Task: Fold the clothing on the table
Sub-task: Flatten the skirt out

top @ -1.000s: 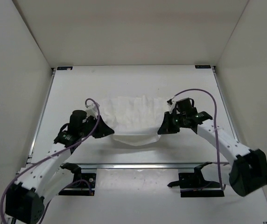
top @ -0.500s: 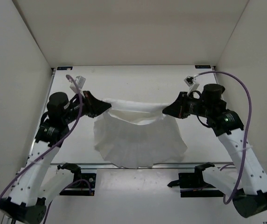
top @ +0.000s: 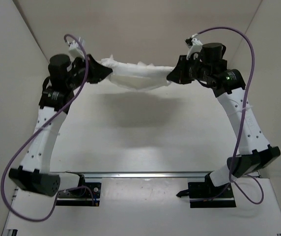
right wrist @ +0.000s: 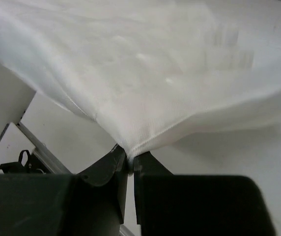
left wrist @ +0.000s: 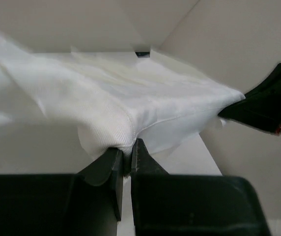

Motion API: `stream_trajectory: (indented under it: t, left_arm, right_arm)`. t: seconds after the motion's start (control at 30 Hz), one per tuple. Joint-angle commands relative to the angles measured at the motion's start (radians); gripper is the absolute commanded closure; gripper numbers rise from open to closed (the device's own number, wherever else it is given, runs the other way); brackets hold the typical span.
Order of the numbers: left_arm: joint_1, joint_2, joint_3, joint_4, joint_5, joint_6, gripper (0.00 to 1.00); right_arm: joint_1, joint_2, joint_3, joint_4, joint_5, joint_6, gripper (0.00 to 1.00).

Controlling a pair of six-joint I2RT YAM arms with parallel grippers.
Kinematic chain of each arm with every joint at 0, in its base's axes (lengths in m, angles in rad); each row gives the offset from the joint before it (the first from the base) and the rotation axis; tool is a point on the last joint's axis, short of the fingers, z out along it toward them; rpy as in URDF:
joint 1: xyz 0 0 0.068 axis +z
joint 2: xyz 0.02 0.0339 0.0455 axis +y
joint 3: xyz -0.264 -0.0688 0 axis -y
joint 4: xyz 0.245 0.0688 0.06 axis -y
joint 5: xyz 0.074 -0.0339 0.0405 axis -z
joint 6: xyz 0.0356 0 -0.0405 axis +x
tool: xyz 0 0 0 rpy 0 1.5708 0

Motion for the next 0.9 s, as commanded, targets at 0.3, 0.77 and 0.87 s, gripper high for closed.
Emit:
stream_trajectory:
  t: [0.3, 0.77, 0.87]
  left_arm:
    - [-0.036, -0.251, -1.112, 0.409, -0.022, -0.111, 0.62]
    - [-0.037, -0.402, -1.255, 0.35, -0.126, -0.104, 0.28]
    - [-0.083, -0.351, -1.226, 0.371, -0.129, -0.093, 0.24]
  right_arm:
    - [-0.01, -0.052, -0.761, 0.157, 0.108, 0.023, 0.77]
    - [-0.034, -0.277, -1.196, 0.42, 0.055, 0.169, 0.37]
    - [-0.045, -0.331, -1.26, 0.48, 0.048, 0.2, 0.42]
